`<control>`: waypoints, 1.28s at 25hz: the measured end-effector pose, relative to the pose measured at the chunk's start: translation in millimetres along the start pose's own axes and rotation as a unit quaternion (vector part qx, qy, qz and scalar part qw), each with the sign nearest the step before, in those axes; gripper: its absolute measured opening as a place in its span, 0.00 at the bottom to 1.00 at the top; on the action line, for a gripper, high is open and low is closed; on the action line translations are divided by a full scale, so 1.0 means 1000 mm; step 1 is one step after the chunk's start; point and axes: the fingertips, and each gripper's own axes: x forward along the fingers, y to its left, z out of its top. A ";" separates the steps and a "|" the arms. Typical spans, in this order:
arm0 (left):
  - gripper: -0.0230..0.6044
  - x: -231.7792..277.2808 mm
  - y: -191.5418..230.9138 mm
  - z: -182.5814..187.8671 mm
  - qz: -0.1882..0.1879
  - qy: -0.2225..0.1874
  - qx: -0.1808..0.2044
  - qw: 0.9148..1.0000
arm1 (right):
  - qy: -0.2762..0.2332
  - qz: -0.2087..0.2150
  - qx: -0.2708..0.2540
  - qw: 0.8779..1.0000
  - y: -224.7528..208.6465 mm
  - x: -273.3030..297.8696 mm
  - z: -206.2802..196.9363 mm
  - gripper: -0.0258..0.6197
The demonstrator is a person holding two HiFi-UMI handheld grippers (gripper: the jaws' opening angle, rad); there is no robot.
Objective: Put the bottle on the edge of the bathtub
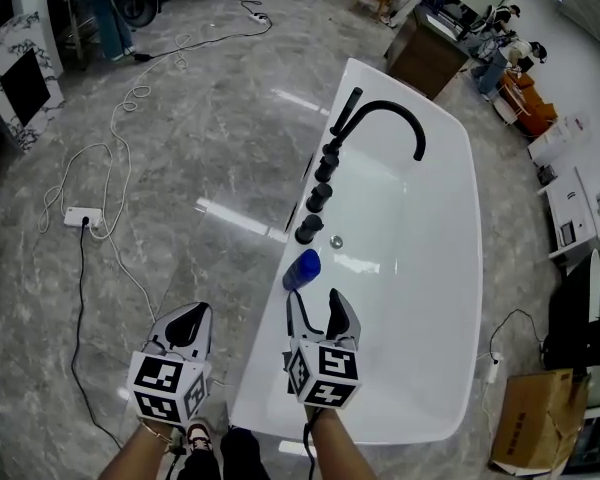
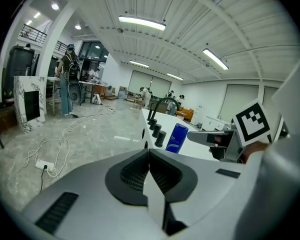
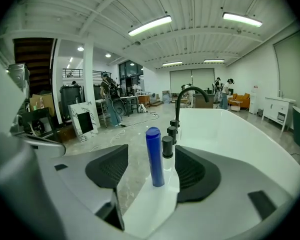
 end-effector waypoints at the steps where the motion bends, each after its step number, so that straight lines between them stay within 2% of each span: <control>1: 0.06 -0.003 -0.001 0.002 -0.001 -0.001 0.001 1.000 | -0.002 -0.002 0.000 1.000 0.000 -0.003 0.003 0.48; 9: 0.06 -0.034 -0.014 0.023 -0.015 -0.014 0.007 1.000 | -0.019 -0.012 0.005 1.000 0.006 -0.036 0.029 0.48; 20: 0.06 -0.091 -0.016 0.027 -0.006 -0.011 -0.010 1.000 | 0.007 -0.012 0.012 1.000 0.021 -0.097 0.022 0.49; 27: 0.06 -0.125 -0.028 0.040 -0.012 -0.018 0.006 1.000 | 0.012 -0.015 0.023 1.000 0.027 -0.136 0.029 0.49; 32: 0.06 -0.152 -0.040 0.050 -0.021 -0.028 0.011 0.999 | 0.011 -0.026 0.050 0.998 0.030 -0.169 0.035 0.49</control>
